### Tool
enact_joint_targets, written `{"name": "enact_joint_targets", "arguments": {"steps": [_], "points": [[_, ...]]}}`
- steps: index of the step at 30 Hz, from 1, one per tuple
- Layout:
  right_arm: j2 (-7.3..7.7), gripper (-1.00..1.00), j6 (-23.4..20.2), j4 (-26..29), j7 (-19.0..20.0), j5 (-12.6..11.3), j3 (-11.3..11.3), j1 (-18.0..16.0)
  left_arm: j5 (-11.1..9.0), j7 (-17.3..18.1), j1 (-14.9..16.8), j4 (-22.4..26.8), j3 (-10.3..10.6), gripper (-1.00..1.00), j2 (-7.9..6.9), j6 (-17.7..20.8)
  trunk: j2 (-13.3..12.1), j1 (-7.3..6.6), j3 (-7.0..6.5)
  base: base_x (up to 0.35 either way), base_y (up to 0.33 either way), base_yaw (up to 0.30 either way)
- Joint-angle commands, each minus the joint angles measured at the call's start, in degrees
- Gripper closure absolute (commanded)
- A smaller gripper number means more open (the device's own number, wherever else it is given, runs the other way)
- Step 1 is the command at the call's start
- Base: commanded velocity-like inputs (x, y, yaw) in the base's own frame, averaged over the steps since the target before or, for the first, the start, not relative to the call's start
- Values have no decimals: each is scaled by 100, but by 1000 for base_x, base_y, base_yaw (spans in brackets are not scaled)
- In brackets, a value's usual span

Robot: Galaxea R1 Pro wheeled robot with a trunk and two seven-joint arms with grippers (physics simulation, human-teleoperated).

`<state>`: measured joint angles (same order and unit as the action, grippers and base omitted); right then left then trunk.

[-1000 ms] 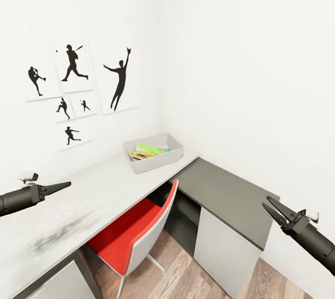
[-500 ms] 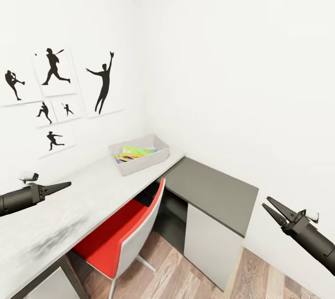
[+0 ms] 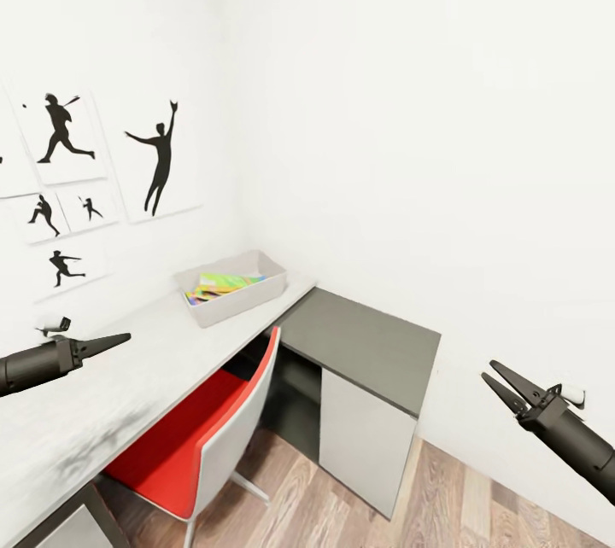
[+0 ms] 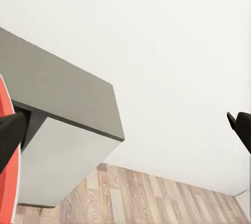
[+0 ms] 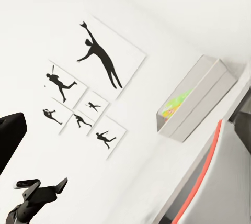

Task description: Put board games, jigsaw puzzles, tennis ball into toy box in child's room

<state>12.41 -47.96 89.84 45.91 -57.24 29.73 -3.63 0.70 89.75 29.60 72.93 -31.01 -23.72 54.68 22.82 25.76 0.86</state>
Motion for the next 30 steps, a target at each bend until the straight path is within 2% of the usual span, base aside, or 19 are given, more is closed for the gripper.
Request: {"name": "enact_joint_targets", "arguments": {"steps": [1,30], "points": [[1,-100,-29,-2,11,-7,5,-6,9,25,2,1,-2,-100,-1,61,9,3,2,-80,0,-203],[17,-100,-29,-81,14,-15,15,-6,9,25,2,1,15,-100,7,61,9,3,-200,-73,0,-203]]}}
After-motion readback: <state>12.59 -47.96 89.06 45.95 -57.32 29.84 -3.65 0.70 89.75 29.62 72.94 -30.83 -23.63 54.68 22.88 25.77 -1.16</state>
